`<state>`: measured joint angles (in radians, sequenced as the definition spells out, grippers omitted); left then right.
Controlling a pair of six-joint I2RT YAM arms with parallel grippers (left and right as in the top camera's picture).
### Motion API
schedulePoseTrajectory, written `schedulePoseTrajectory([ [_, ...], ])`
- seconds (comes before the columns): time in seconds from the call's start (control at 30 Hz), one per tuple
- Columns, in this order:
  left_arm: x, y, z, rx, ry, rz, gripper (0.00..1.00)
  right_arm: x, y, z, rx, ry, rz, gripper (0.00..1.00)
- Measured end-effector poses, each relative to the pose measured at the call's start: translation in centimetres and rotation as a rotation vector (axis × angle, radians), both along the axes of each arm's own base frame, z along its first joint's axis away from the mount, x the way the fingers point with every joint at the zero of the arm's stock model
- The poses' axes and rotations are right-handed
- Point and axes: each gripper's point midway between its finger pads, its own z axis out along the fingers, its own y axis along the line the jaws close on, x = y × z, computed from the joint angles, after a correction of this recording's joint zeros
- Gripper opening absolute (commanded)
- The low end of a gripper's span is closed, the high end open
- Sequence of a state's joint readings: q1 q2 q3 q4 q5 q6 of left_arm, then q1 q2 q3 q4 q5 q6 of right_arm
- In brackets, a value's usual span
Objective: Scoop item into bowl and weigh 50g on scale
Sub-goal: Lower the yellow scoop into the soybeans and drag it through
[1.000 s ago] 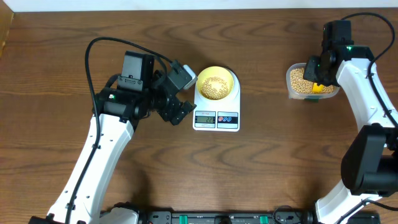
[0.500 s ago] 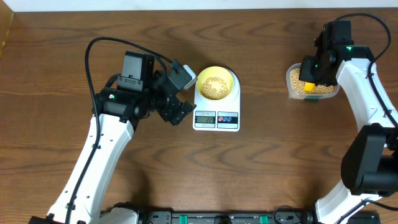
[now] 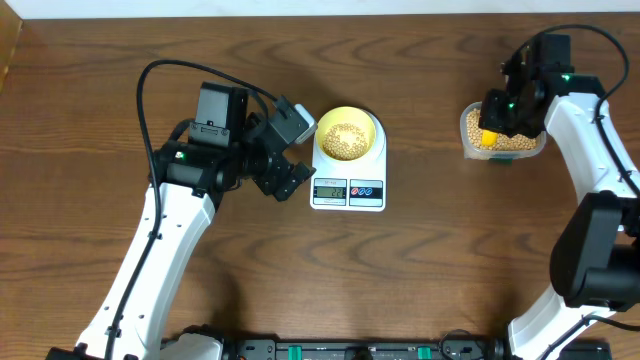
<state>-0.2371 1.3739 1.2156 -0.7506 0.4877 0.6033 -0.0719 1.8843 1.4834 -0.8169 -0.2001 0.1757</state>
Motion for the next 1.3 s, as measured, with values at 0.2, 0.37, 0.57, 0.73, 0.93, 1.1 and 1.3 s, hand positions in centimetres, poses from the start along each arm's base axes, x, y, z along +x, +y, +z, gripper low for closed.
schedulePoseTrajectory([
  [0.2, 0.0, 0.0, 0.0, 0.0, 0.0, 0.0, 0.88, 0.0, -0.7, 0.1, 0.072, -0.003, -0.018, 0.01],
  [0.37, 0.0, 0.0, 0.0, 0.0, 0.0, 0.0, 0.88, 0.0, -1.4, 0.3, 0.128, -0.008, -0.03, 0.01],
  [0.57, 0.0, 0.0, 0.0, 0.0, 0.0, 0.0, 0.88, -0.1, -2.0, 0.6, 0.177, -0.03, -0.006, 0.01],
  [0.73, 0.0, 0.0, 0.0, 0.0, 0.0, 0.0, 0.88, -0.1, -2.5, 1.3, 0.234, -0.073, 0.051, 0.01],
  [0.93, 0.0, 0.0, 0.0, 0.0, 0.0, 0.0, 0.88, -0.2, -3.8, 1.9, 0.278, -0.113, 0.064, 0.01],
  [1.1, 0.0, 0.0, 0.0, 0.0, 0.0, 0.0, 0.88, -0.4, -5.2, 2.6, 0.329, -0.158, 0.076, 0.01],
  [1.3, 0.0, 0.0, 0.0, 0.0, 0.0, 0.0, 0.88, -0.9, -6.3, 3.2, 0.379, -0.188, 0.077, 0.01],
])
